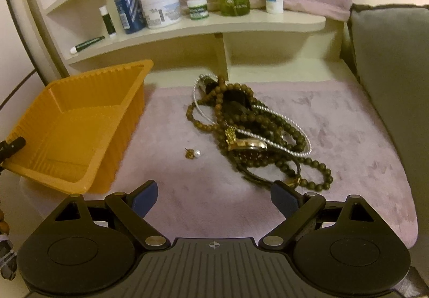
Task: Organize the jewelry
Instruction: 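Grasp the orange tray's rim with the left tool and tilt it up, then pinch the small pearl earring with the right tool while the left tool holds the tray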
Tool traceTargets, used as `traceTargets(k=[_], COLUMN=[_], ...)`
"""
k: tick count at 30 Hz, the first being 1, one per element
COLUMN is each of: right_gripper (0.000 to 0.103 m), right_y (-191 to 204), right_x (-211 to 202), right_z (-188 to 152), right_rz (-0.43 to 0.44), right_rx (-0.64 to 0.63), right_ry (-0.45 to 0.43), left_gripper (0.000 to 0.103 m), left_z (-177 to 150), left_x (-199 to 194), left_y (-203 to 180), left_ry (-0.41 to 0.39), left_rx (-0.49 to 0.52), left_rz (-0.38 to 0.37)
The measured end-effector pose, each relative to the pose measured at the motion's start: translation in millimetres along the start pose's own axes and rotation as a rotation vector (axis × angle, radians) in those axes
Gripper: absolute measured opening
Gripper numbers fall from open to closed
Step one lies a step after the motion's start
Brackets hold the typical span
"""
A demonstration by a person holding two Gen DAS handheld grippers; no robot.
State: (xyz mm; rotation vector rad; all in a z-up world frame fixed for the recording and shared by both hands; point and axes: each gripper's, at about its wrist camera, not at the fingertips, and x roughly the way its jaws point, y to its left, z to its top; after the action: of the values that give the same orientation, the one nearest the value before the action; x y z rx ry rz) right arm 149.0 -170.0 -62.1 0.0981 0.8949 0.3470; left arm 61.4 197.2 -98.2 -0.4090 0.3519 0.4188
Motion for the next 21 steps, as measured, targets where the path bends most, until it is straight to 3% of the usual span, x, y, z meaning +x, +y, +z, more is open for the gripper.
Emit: traceTargets(k=[3,5,12,21], right_gripper=[0.075,0.071,0.044,0.034], right_y=[3,4,1,7], right_x=[0,3,14,17], right_z=[2,2,2,4], right_rz=[0.014,0.023,0.042,0.095], right_rx=[-0.024,-0.035,-0.04,-0.056], right_ry=[-0.019,-0.019,-0.032,-0.022], left_gripper=[0.017,0.017,0.015,0.015], left_z=[3,6,15,19], left_x=[-7,-11,-17,-15], left_y=[-4,-10,-34,-49], left_ry=[-0.024,-0.048,-0.127,-0.14], left_rx=[0.029,0.058,0.116,0.14], left_rz=[0.01,0.016,0.036,0.06])
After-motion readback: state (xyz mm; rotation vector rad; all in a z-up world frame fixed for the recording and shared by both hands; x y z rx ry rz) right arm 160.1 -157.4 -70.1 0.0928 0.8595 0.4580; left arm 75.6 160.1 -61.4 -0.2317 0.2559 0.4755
